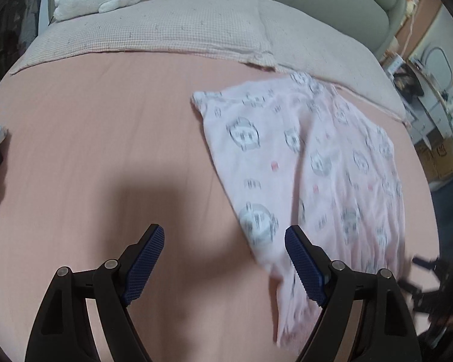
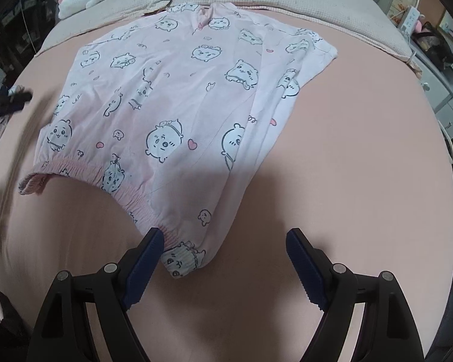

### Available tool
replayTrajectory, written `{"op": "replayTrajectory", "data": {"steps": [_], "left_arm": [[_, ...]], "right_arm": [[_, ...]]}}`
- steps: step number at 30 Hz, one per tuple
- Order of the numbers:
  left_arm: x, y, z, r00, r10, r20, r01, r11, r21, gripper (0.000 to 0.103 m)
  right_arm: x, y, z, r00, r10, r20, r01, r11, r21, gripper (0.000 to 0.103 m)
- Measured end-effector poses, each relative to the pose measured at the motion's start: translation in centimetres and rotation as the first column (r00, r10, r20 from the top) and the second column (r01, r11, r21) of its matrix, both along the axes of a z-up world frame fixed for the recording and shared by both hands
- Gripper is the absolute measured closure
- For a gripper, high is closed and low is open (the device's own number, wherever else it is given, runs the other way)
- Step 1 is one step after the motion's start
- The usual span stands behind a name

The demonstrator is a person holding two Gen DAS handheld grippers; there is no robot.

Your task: Fold clothes

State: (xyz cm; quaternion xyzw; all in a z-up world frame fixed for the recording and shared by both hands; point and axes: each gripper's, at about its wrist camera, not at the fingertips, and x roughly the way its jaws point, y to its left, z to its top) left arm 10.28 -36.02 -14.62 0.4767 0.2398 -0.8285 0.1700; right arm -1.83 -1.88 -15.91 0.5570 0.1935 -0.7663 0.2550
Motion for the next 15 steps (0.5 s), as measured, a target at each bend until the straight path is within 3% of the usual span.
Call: {"op": "replayTrajectory", "data": {"steps": [5,8,11,12,15], "left_arm": [[-4.4,-2.9,-0.7,1.000,0.011,-0.007,-0.011,0.999,0.036,0.021],[-7.0,-4.6,-1.7,0.999,0.031,0.012,-0.032,0.999,0.032,0.021],[-8.9,-5.8,-2.8,0.997,0.064,0.035,-0.066,0.996,0.057,0.021],[-9.4,-6.2,-3.2,0.996,0.077,0.042,-0.080,0.994,0.069,0.021],[-10.6,-7.0,-4.3,0.990,0.117,0.072,-0.122,0.990,0.074,0.021]], "right_arm": [[0.2,-0.5,-0.5,0.999,-0.002,-0.036,0.002,1.000,0.009,0.020],[1.4,-0.9,0.6,0.981,0.001,-0.195,0.006,0.999,0.038,0.020],[1.7,-1.3,1.3,0.917,0.105,-0.385,-0.081,0.994,0.077,0.020],[1.9,-1.5,1.5,0.886,0.140,-0.443,-0.109,0.989,0.095,0.020],[7.6,-4.5,1.3,0.775,0.329,-0.540,-0.235,0.943,0.237,0.020]]}}
